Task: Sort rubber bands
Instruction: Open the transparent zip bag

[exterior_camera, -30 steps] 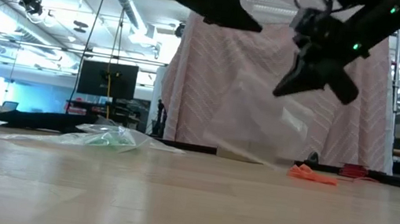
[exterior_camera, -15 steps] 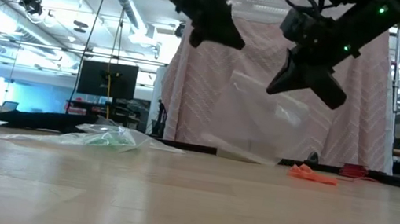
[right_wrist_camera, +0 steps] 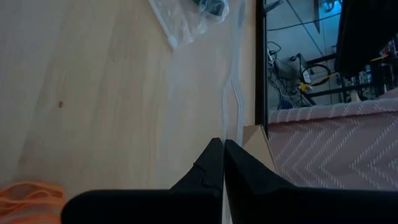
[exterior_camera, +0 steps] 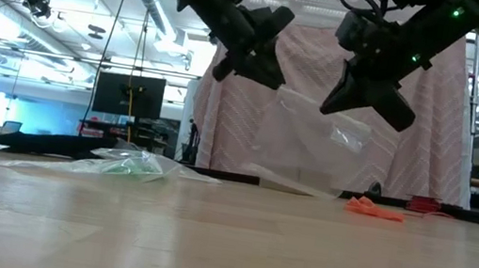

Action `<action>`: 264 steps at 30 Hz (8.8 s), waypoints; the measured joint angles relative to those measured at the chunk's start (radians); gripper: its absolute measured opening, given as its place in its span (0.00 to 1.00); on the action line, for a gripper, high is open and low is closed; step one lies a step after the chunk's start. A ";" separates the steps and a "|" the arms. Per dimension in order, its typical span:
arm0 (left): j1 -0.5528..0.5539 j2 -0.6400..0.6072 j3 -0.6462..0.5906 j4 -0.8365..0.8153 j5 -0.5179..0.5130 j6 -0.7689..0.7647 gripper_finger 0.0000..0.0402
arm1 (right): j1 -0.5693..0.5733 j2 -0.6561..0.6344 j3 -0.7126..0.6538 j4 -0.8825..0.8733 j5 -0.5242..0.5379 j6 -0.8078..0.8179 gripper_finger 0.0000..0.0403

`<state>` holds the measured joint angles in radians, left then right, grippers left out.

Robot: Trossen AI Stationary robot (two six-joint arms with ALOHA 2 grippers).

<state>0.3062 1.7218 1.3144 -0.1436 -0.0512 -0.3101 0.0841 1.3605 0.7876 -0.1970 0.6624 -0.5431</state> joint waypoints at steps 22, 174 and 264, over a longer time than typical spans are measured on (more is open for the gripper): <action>0.028 0.002 0.000 0.037 0.404 0.209 0.31 | 0.000 -0.001 0.000 -0.002 -0.001 0.000 0.00; -0.034 0.120 0.104 -0.271 0.110 0.179 0.49 | -0.092 0.176 0.082 0.203 -0.143 -0.262 0.00; -0.013 0.130 0.103 -0.354 0.281 0.432 0.56 | -0.012 0.176 0.101 0.186 -0.158 -0.227 0.00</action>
<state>0.2932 1.8520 1.4174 -0.4971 0.2302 0.1223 0.0725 1.5364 0.8888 -0.0113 0.5043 -0.7702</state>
